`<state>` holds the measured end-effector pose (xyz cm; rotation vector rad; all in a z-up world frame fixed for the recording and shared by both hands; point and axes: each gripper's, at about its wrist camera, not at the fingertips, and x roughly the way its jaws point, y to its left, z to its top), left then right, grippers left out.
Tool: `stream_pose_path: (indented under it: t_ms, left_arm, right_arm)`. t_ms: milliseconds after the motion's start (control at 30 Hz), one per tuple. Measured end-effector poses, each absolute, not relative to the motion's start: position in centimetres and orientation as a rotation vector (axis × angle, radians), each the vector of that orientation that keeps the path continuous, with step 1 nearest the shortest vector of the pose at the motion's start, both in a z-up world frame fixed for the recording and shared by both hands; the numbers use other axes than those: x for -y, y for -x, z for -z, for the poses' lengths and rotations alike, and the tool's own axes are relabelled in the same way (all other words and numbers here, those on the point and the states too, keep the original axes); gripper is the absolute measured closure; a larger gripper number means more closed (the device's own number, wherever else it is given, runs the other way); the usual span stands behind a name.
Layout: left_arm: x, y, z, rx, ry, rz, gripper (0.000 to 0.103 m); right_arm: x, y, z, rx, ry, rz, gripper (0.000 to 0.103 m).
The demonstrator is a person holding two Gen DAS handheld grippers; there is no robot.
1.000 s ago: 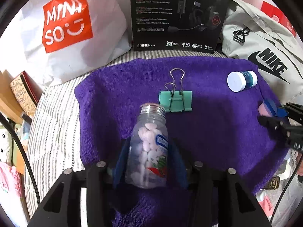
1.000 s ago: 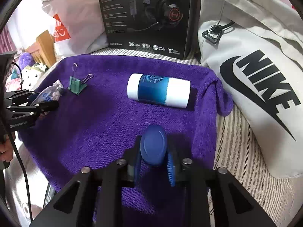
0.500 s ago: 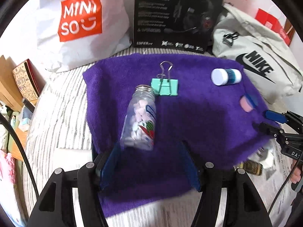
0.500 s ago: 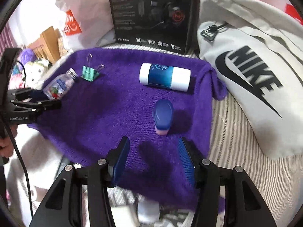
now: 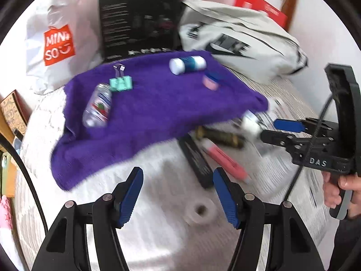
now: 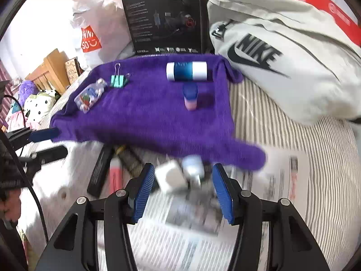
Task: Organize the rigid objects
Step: 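Grasp the white tape roll with the left tool while the right tool grasps the small white capped item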
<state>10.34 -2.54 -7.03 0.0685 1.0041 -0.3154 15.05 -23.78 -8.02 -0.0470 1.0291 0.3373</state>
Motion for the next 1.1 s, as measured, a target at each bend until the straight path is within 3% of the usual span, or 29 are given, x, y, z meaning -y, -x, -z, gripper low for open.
stream_pose_path:
  t_ms: [167,467,1100]
  left_arm:
    - [3.3,-8.8,8.7,-1.021,-0.090,0.329,0.041]
    - [3.7,-8.7,10.8,-1.058,-0.110,0.348,0.076]
    - [-0.3,-8.7,10.5,-1.060,-0.044,0.268,0.076]
  right_arm:
    - [25.0,-12.2,8.9,-1.052,-0.009,-0.320,0.049]
    - [26.3,-9.5,9.2,-1.051,-0.067,-0.309,0.049]
    - [25.5,-15.3,9.1,-1.014,0.005,-0.314,0.050]
